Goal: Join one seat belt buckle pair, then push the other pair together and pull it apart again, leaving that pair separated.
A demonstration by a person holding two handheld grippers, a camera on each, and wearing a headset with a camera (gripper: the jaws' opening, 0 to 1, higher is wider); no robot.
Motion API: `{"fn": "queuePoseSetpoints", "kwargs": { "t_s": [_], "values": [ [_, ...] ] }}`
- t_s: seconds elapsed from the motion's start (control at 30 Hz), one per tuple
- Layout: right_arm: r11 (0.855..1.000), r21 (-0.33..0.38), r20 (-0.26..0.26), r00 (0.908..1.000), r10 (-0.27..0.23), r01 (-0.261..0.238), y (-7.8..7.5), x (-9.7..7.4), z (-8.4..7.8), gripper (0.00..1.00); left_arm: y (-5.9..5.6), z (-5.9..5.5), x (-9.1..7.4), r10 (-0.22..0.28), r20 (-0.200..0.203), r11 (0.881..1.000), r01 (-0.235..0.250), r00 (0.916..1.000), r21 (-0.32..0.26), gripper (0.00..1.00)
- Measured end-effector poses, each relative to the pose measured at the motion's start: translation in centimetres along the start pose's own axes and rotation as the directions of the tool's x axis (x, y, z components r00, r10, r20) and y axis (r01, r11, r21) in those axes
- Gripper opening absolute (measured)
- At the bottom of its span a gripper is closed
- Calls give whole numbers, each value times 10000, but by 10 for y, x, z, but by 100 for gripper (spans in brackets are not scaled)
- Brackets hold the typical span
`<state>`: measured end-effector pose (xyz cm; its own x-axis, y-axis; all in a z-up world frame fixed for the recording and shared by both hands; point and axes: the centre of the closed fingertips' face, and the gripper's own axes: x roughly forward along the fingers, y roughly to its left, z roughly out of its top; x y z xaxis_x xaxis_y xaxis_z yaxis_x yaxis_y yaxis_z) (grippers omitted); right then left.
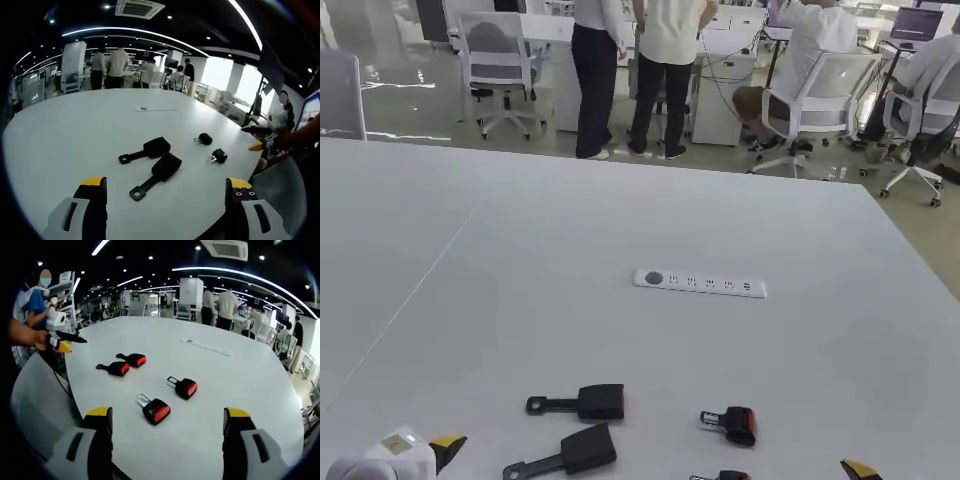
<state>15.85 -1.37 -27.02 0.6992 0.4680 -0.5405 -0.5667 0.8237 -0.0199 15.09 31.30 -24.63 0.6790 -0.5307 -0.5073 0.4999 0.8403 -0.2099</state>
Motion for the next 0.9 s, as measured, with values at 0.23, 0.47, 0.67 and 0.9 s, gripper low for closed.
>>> {"fn": "queuePoseSetpoints", "kwargs": {
  "t_s": [0.23, 0.47, 0.67, 0.9],
  "values": [
    [10000, -15, -11, 10000, 6, -6, 2, 0, 0, 94, -1, -1, -2, 39, 51, 10000, -39, 10000, -83, 100],
    [10000, -16, 5, 10000, 8, -8, 2, 1, 2, 94, 1, -2, -2, 73, 84, 9999, -72, 9999, -141, 100],
    [10000, -15, -23, 10000, 26, -26, 2, 0, 1, 94, 1, -2, -2, 63, 101, 9999, -62, 9999, -159, 100],
    [10000, 6, -39, 10000, 19, -19, 1, 0, 0, 94, 3, -4, -1, 66, 84, 9998, -65, 9999, -188, 100]
  ]
}}
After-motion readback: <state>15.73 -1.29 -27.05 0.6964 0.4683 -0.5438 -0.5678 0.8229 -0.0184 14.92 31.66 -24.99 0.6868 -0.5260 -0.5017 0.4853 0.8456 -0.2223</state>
